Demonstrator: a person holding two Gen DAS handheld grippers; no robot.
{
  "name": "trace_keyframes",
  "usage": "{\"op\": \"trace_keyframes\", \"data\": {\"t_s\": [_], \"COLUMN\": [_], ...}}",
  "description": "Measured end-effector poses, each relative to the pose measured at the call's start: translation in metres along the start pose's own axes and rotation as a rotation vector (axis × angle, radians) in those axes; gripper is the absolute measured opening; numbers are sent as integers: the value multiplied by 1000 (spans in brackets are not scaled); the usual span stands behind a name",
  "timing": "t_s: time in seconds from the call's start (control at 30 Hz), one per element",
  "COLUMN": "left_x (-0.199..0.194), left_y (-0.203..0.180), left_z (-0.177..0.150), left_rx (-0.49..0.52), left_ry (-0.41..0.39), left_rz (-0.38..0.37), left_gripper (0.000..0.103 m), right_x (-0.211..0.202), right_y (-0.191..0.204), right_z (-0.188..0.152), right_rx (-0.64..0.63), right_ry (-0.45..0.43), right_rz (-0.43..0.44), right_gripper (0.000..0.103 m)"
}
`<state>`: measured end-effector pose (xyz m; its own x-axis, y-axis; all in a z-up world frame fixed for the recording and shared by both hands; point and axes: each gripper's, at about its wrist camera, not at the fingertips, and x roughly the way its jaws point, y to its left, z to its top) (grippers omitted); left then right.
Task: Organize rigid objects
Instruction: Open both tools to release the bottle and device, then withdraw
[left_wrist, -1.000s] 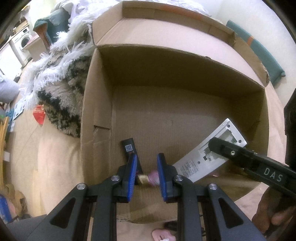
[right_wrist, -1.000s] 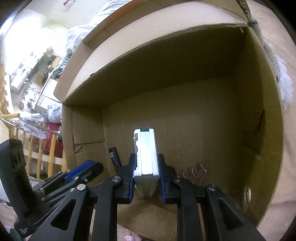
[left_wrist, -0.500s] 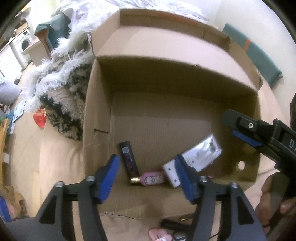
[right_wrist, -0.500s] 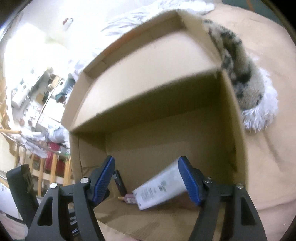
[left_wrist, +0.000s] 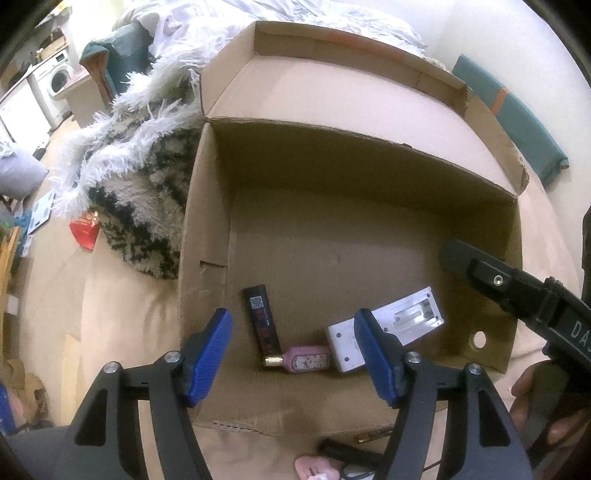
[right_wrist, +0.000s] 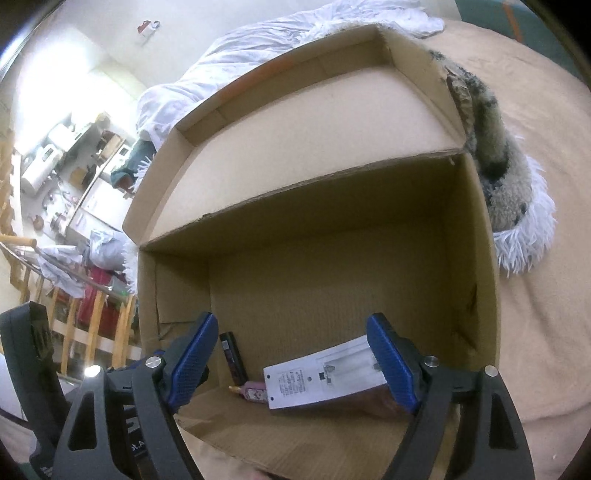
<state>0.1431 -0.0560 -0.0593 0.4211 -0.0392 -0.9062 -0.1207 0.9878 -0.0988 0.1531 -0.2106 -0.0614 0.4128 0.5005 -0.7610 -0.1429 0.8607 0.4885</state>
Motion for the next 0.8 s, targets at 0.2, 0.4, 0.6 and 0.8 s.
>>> {"op": "trace_keyframes", "data": {"t_s": [0.2,0.4,0.6,0.8], "left_x": [-3,-13,-28,-50], "left_y": [1,3,6,12], "left_z": [1,1,0,3], "left_rx": [-4,-8,-8,-11], "left_ry": [-9,-25,-41,-63], "left_rz": [3,6,13,29], "left_gripper": [66,66,66,66], "right_x": [-2,-9,-21,-36], "right_y": [0,5,8,14], "right_z": [-1,-1,-6,-12], "right_rx": [-7,-13,-22,-44], "right_ry": [3,-6,-19,-10], "right_rz": [0,2,-4,-25], "right_gripper": [88,88,88,88]}}
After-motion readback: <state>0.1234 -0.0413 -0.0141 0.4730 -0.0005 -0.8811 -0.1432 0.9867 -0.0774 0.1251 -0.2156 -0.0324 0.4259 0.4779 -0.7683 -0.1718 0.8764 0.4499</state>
